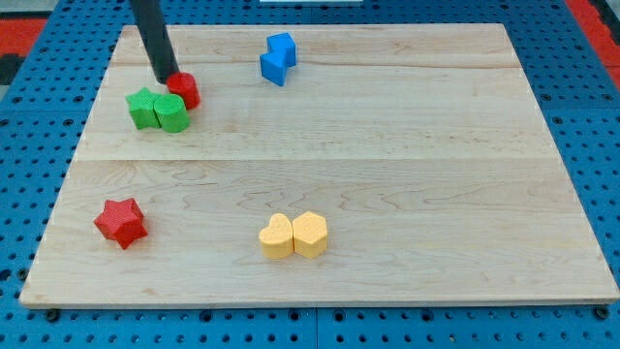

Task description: Move the red circle into the red star

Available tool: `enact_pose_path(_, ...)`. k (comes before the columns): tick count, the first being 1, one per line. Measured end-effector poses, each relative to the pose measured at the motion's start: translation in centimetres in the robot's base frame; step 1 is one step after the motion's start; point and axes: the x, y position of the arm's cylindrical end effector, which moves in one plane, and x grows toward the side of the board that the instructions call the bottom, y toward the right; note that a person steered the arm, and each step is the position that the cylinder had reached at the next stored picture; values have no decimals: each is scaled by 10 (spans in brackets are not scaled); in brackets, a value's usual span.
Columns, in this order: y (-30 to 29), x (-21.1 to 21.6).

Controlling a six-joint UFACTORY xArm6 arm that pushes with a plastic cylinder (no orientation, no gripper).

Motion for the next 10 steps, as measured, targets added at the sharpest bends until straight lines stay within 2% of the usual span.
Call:
enact_pose_path(1,60,14)
enact_pose_path(2,87,41)
enact_pose_path(3,38,41)
enact_pose_path(4,33,2)
enact_pose_path(5,31,32)
enact_pose_path(7,42,172)
enact_pose_path(8,26,167)
enact_pose_path(10,25,91)
